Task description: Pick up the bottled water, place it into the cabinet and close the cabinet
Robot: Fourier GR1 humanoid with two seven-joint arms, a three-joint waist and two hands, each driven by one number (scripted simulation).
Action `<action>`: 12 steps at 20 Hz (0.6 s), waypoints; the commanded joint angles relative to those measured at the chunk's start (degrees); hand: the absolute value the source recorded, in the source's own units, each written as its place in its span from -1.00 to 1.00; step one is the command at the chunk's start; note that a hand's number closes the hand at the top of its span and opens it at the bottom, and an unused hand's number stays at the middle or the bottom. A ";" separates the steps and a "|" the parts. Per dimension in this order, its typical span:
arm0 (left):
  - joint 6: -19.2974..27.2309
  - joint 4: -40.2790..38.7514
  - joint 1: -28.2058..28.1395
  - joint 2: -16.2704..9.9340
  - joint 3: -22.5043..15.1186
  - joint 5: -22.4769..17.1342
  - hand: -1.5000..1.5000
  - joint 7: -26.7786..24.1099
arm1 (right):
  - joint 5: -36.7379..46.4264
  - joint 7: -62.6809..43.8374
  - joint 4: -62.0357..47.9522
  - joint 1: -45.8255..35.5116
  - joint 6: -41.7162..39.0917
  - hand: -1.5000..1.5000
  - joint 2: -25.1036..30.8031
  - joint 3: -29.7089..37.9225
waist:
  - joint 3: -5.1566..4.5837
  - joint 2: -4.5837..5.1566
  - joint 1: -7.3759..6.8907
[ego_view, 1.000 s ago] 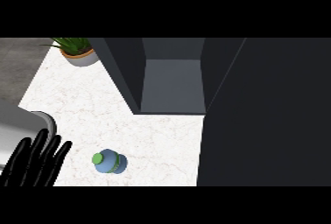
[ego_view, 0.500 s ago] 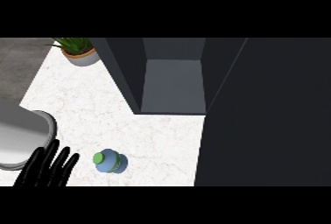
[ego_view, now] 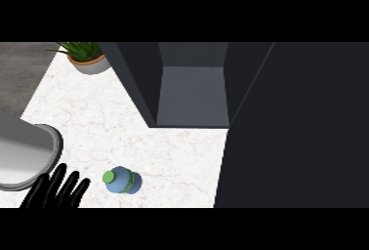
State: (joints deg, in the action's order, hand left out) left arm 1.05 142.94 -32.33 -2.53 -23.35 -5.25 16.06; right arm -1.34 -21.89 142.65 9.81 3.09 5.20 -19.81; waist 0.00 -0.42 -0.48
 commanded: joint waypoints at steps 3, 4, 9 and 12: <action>0.94 11.25 -2.69 -1.67 -0.22 0.89 -1.00 1.49 | 2.45 -3.98 7.54 0.18 1.71 -1.00 0.93 -0.38 | -0.01 0.00 0.14; 1.36 9.90 -2.07 -1.09 -0.64 1.06 -1.00 1.01 | 5.75 -6.19 9.77 0.93 3.30 -1.00 0.40 -4.23 | -0.06 -0.11 0.42; 2.19 7.17 0.08 -1.33 0.38 2.14 -1.00 -0.48 | 6.08 -3.73 7.35 0.65 4.03 -1.00 0.60 -5.90 | -0.01 0.10 0.65; 2.52 4.47 -0.88 -1.08 -1.12 3.58 -1.00 -2.78 | 5.28 -6.85 9.43 -1.73 5.20 -1.00 1.37 -4.06 | -0.03 0.10 0.48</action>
State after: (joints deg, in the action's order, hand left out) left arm 2.85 142.40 -32.33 -3.30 -24.06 -2.71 13.05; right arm -0.23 -25.32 143.12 6.48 7.42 5.79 -22.37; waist -0.04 -0.35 -0.11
